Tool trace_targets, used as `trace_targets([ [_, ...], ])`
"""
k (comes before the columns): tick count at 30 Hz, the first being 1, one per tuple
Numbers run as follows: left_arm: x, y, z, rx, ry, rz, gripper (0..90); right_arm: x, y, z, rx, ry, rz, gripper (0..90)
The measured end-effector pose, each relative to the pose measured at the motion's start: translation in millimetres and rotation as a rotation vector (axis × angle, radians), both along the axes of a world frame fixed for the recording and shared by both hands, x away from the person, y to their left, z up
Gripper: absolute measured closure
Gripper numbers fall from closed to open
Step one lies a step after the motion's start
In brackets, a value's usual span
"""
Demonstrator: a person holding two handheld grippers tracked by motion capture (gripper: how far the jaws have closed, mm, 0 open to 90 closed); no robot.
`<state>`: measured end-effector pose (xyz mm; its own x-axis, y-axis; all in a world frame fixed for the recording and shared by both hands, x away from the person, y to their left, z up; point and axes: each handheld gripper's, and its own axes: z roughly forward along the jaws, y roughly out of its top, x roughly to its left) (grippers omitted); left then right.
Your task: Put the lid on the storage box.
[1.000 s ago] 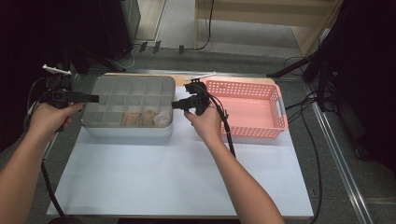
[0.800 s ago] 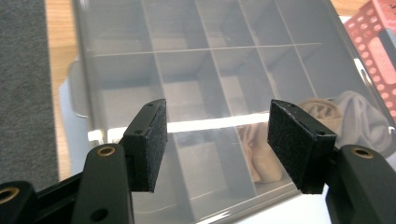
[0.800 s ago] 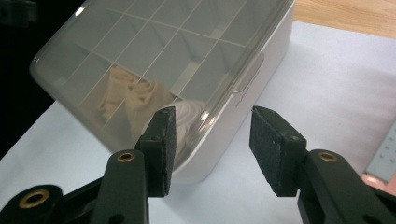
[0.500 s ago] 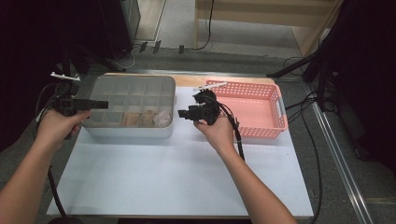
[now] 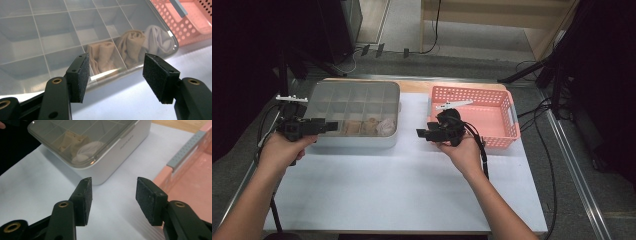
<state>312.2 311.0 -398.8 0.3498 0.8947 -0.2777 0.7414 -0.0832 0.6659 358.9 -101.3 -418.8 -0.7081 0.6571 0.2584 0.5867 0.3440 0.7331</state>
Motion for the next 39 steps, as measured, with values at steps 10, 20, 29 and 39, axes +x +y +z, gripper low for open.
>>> trace_targets([
  [10,-23.0,-17.8,-10.2,-0.020,-0.011,-0.046,39.7,-20.6,-26.3,-8.3,-0.017,-0.020,0.008,45.1],
  [20,-40.0,-36.9,-23.8,-0.021,-0.024,-0.100,38.2,-40.3,-49.2,-18.5,-0.023,-0.028,0.011,42.5],
  [29,-55.0,-47.6,-36.1,-0.028,-0.039,-0.133,38.2,-52.9,-65.6,-28.5,-0.044,-0.033,0.016,41.2],
  [39,-66.0,-56.2,-45.0,-0.009,-0.055,-0.149,37.7,-62.0,-77.2,-37.2,-0.051,-0.048,0.029,40.0],
])
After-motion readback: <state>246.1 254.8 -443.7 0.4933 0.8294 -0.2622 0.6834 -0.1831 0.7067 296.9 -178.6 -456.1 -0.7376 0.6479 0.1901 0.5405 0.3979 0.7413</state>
